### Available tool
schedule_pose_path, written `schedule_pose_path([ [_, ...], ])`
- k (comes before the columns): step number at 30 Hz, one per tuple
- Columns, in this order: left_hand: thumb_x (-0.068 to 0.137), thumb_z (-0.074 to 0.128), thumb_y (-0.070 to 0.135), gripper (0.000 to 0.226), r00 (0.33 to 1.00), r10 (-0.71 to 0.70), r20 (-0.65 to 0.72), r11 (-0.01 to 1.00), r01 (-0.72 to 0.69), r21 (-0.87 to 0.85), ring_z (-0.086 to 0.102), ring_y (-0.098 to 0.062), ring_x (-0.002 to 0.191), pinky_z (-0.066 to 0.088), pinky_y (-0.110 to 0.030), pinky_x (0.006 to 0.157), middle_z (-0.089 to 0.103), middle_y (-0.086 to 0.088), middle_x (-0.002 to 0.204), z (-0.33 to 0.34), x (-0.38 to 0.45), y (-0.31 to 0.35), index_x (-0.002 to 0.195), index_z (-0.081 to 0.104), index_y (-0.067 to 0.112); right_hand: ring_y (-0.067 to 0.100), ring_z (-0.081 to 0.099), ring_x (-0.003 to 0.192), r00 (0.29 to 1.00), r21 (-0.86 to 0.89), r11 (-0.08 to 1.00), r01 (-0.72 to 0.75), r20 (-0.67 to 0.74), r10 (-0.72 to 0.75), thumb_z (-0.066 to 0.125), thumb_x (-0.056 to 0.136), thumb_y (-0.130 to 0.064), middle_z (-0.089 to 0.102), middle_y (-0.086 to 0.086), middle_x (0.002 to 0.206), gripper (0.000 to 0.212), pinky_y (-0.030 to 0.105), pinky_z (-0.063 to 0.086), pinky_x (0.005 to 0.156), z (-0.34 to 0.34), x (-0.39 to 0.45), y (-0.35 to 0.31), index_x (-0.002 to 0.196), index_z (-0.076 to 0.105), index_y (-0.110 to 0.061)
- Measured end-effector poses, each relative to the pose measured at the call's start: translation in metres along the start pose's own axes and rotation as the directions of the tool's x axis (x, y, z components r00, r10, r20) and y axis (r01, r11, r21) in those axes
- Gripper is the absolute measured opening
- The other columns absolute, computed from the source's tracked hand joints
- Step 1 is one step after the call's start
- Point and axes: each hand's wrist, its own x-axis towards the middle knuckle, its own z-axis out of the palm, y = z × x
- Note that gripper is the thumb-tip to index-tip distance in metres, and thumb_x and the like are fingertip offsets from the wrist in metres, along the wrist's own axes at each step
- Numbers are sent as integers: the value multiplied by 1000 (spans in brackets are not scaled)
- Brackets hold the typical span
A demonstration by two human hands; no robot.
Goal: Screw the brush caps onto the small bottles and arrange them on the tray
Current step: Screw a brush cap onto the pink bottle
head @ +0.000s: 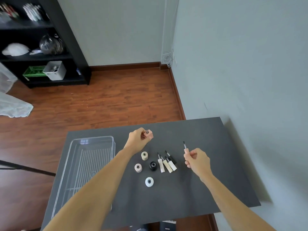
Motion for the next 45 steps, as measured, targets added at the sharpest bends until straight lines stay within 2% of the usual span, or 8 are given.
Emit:
schedule_pose_path([
  [6,85,74,33,15,980,110,-164,958,-149,-247,53,5,58,40,-5,58,64,16,70,-35,-41,38,79,63,25,9,51,51,971,311,920,237,-43,-236,80,73,-30,64,-4,59,20,24,46,59,-47,-20,-92,77,71,-13],
  [10,86,73,32,12,945,191,-265,900,-276,-337,51,-1,60,40,-8,59,63,14,68,-51,-69,71,82,69,22,11,54,65,873,515,747,421,-6,-488,74,80,-23,74,1,79,12,24,45,68,-65,-41,-162,81,72,-12],
  [13,87,72,24,2,910,256,-326,870,-364,-333,51,-2,61,40,-12,58,66,7,69,-66,-84,97,85,72,24,13,69,87,748,527,625,576,-31,-663,67,90,-23,75,3,80,14,22,54,72,-73,-56,-210,83,71,-12],
  [22,85,76,31,5,845,327,-424,804,-485,-345,62,-6,69,52,-22,66,74,5,81,-106,-105,153,87,75,27,24,73,81,459,317,439,841,14,-888,66,91,-10,73,9,76,8,43,58,86,-86,-81,-284,97,66,-5],
  [25,84,76,31,5,839,327,-435,800,-491,-345,66,-16,75,55,-28,71,74,5,82,-112,-108,159,87,74,27,23,74,80,425,292,407,866,0,-905,66,91,-10,74,8,76,8,45,58,87,-89,-86,-293,97,66,-5],
  [30,83,76,32,7,825,344,-448,793,-510,-331,60,1,66,49,-14,64,73,9,80,-116,-109,163,87,74,27,22,74,78,409,263,398,879,13,-912,67,91,-9,74,10,77,8,43,58,86,-89,-91,-302,94,65,-2],
  [39,85,75,40,14,808,365,-462,780,-537,-321,55,-1,61,45,-15,56,72,1,77,-123,-111,174,84,73,26,15,73,85,403,119,425,898,169,-899,67,91,-16,75,0,75,17,33,56,90,-86,-92,-302,108,67,-12],
  [45,86,73,39,20,789,389,-476,777,-559,-291,60,-22,66,49,-26,58,72,-5,78,-128,-108,183,83,72,19,7,59,60,434,-37,433,901,118,-893,78,77,-44,71,-1,72,33,23,49,62,-88,-91,-316,82,61,-17],
])
